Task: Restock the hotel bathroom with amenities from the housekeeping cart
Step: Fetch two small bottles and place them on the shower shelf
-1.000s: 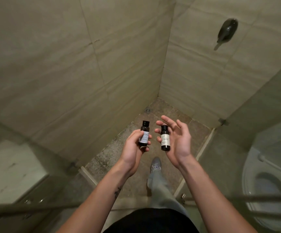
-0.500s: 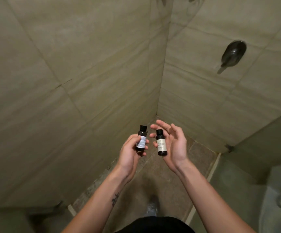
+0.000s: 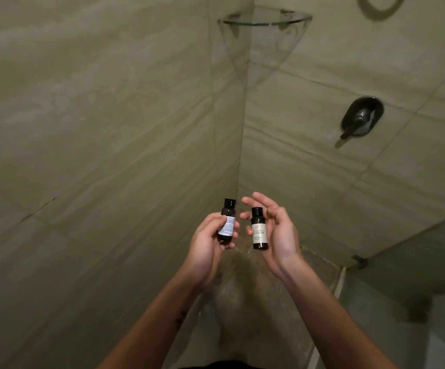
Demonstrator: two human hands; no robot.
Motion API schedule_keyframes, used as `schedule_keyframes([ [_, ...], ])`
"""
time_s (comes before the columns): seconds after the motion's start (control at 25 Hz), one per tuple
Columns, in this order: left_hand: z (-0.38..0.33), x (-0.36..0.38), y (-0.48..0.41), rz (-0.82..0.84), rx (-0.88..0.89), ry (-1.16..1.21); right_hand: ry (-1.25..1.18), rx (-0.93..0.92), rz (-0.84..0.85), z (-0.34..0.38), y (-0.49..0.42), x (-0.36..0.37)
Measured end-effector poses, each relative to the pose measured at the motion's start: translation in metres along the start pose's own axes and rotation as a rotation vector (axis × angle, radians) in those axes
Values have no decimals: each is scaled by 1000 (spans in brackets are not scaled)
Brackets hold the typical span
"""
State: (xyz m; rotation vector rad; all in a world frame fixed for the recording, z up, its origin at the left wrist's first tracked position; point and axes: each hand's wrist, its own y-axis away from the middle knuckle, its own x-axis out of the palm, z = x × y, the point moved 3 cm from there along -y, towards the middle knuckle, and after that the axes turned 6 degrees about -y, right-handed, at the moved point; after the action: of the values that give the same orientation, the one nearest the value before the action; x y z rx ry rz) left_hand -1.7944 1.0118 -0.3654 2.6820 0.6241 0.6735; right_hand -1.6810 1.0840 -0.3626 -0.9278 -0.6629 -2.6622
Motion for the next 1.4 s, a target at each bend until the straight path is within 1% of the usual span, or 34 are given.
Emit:
schedule_keyframes([
  [0.16,-29,12,-69,72,21,32,-32,-47,-12,22,-66,23],
  [0.32,-78,22,-143,149,31,74,-63,-106,-31,49,-130,62],
  [0.44,-120,33,-184,219,55,84,-72,-173,12,73,-166,90],
  [0.6,-170,49,-229,274,99,54,-87,-279,53,105,-206,122],
  [0.72,-199,66,-255,318,126,65,-79,-323,66,128,-230,141],
  [0.88,-230,88,-287,313,236,49,-68,-355,88,162,-261,156],
  [1.12,-269,127,-328,329,352,-49,-71,-410,150,216,-304,164],
  [1.2,-283,144,-343,305,398,-74,-52,-414,192,238,-326,170],
  [1.4,-316,181,-378,212,448,-113,-48,-393,287,286,-373,186],
])
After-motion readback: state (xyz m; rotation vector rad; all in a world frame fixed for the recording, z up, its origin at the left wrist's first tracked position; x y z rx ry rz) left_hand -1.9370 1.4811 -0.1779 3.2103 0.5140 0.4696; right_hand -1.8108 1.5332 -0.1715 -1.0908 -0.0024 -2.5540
